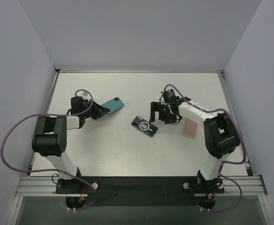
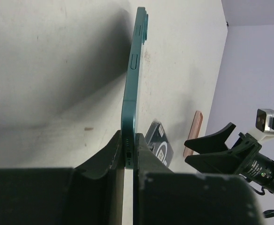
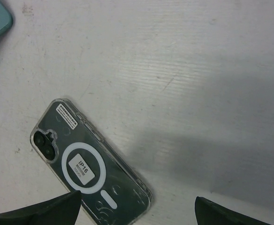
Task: Take the phone out of the phone case
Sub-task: Place the phone at the center of the board, then pick up the phone at the center of the board.
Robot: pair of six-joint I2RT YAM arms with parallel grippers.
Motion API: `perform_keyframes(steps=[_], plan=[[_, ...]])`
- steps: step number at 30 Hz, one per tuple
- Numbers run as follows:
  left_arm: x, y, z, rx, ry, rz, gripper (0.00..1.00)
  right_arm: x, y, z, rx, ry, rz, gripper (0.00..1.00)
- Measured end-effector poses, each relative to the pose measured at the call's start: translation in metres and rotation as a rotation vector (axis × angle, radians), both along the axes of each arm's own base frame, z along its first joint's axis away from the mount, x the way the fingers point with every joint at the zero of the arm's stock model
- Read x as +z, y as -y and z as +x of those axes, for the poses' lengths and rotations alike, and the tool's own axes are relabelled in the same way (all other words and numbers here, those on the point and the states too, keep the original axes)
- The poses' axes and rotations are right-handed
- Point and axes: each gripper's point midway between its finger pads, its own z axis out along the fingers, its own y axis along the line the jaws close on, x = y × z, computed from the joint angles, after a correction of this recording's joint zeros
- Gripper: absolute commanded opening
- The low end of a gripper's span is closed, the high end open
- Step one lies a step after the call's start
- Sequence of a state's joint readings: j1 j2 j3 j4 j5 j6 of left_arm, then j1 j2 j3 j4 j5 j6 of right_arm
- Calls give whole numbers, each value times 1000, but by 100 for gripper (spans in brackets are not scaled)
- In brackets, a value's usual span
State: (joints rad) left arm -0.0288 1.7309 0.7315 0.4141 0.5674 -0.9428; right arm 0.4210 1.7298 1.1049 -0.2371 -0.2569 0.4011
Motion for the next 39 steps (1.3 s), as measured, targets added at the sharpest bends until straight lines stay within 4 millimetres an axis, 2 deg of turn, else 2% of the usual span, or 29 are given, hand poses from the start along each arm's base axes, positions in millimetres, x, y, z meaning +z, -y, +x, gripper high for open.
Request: perform_keyframes(steps=[4, 6, 9, 11, 13, 15, 16, 20, 25, 28, 29, 32, 33, 37, 38, 39], plan=[[-3, 2, 20, -12, 6, -18, 2, -13, -21, 4, 70, -37, 18, 100], [-5, 4, 30, -25, 4, -33, 13, -21, -28, -2, 108, -58, 13, 100], [-7, 6, 36, -42, 2, -50, 26, -23, -43, -12, 178, -58, 11, 100], [-9, 6, 37, -45, 0, -53, 34, -24, -51, -20, 221, -54, 3, 100], [-13, 5, 34, -42, -20, -46, 48, -24, -58, -28, 259, -46, -11, 100], [-19, 4, 30, -40, -43, -38, 51, -26, -64, -36, 293, -34, -35, 100], [-21, 4, 29, -39, -53, -34, 67, -26, -66, -40, 307, -23, -54, 100], [-28, 2, 23, -39, -84, -20, 73, -31, -70, -51, 364, 17, -153, 100], [-22, -2, 19, -29, -91, 19, 74, -37, -70, -66, 433, 51, -289, 100], [-14, -5, 12, -21, -91, 40, 74, -38, -73, -72, 460, 57, -326, 97], [-10, -6, 10, -20, -85, 46, 74, -38, -75, -72, 463, 56, -333, 95], [8, -9, 2, -5, -70, 69, 74, -38, -76, -72, 458, 44, -342, 79], [15, -11, 0, 1, -64, 80, 74, -38, -77, -71, 456, 42, -340, 70], [40, -11, -15, 12, -38, 115, 74, -38, -79, -71, 444, 40, -333, 53], [43, -11, -21, 14, -38, 123, 74, -38, -80, -71, 444, 39, -330, 43], [43, -9, -26, 7, -41, 125, 74, -38, -80, -71, 444, 39, -329, 37]])
